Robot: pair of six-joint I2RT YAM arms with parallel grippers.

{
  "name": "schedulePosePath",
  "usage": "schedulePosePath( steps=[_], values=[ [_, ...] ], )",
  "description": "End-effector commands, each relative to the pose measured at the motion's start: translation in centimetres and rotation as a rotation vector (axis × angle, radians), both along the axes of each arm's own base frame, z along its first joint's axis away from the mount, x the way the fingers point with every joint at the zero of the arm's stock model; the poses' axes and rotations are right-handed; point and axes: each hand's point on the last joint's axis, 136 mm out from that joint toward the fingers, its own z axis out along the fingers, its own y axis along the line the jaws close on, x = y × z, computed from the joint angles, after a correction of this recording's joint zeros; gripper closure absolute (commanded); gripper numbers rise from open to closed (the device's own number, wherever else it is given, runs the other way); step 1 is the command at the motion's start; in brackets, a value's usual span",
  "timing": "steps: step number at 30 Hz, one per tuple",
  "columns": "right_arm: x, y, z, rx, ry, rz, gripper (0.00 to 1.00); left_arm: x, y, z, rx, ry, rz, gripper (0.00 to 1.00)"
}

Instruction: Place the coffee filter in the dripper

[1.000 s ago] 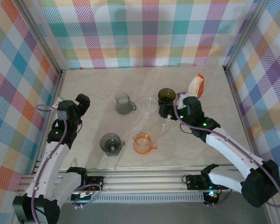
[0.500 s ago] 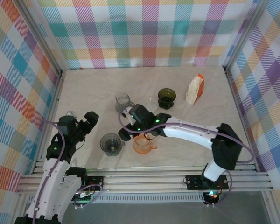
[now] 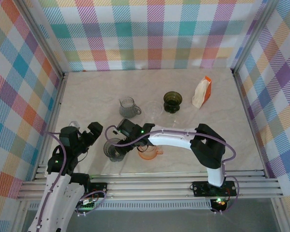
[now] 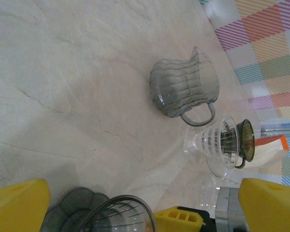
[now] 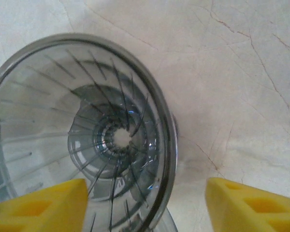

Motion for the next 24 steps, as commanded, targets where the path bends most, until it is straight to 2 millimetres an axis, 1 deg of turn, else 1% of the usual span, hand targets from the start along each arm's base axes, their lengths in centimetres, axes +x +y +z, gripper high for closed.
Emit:
schedulePosePath(
  steps=[1,4,9,11,13,16,18,21,24],
  values=[
    [0.6,0.7,0.2,0.001,-0.002,-0.026,0.44,-0.3,-0.3,-0.2,0.000,0.001,-0.023,0.00],
    [1.0,0.8,0.0,-0.008,-0.010,-0.044,0.53,-0.4,-0.3,-0.1,0.005,0.002,-0.027,0.00],
    [1.2,1.6,0.2,0.008,-0.002,-0.051,0.69,-0.4,-0.3,0.8,0.014,-0.014,-0.030,0.00],
    [1.4,1.8,0.4,0.018,-0.004,-0.061,0.75,-0.4,-0.2,1.3,0.020,-0.021,-0.027,0.00],
    [1.7,2.1,1.0,0.041,-0.013,-0.077,0.79,-0.4,-0.1,2.0,0.023,-0.034,-0.028,0.00],
    [2.2,2.4,2.4,0.079,-0.031,-0.114,0.88,-0.4,0.0,3.0,0.028,-0.050,-0.025,0.00],
    [2.8,2.1,3.5,0.096,-0.057,-0.150,0.93,-0.4,0.2,3.6,0.031,-0.053,-0.010,0.00],
    [3.5,1.0,5.7,0.125,-0.107,-0.212,1.00,-0.5,0.5,4.5,0.040,-0.060,0.006,0.00],
    [3.9,-1.0,8.6,0.155,-0.142,-0.279,1.00,-0.2,0.0,5.5,0.033,-0.086,-0.027,0.00]
  ],
)
